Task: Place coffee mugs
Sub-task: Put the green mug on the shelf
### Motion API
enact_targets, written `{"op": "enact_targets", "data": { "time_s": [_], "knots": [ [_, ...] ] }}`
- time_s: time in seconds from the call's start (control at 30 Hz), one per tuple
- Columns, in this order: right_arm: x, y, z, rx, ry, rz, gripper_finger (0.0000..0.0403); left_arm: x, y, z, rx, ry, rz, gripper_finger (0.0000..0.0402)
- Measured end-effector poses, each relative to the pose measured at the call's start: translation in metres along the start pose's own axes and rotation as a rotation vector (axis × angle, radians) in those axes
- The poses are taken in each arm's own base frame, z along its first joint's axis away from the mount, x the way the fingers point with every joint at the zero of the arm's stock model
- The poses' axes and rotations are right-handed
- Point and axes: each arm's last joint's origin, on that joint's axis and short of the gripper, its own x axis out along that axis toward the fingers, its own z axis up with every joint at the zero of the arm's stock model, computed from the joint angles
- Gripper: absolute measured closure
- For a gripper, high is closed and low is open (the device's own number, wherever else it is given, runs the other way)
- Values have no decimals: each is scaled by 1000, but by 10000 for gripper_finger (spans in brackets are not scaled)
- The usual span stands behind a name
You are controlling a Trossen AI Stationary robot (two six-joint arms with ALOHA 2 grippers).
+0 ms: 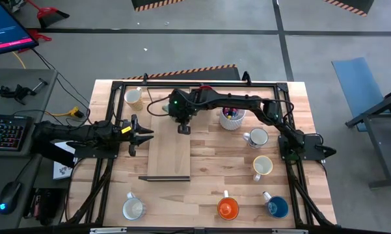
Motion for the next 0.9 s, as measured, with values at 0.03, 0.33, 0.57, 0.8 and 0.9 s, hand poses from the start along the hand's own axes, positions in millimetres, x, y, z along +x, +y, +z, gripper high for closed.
{"op": "enact_targets", "data": {
  "time_s": [0.03, 0.33, 0.57, 0.8, 0.9],
  "knots": [
    [0, 2, 1, -5, -8, 9, 403, 0, 0, 0, 0, 0, 0, 304],
    [1, 14, 17, -105, -159, 46, 403, 0, 0, 0, -1, 0, 0, 304],
    [-1, 3, 21, -100, -208, -5, 403, 0, 0, 0, -2, 0, 0, 304],
    [-3, -7, 19, -83, -203, -34, 403, 0, 0, 0, -2, 0, 0, 304],
    [-3, -11, 17, -75, -191, -40, 403, 0, 0, 0, -2, 0, 0, 304]
  ]
}}
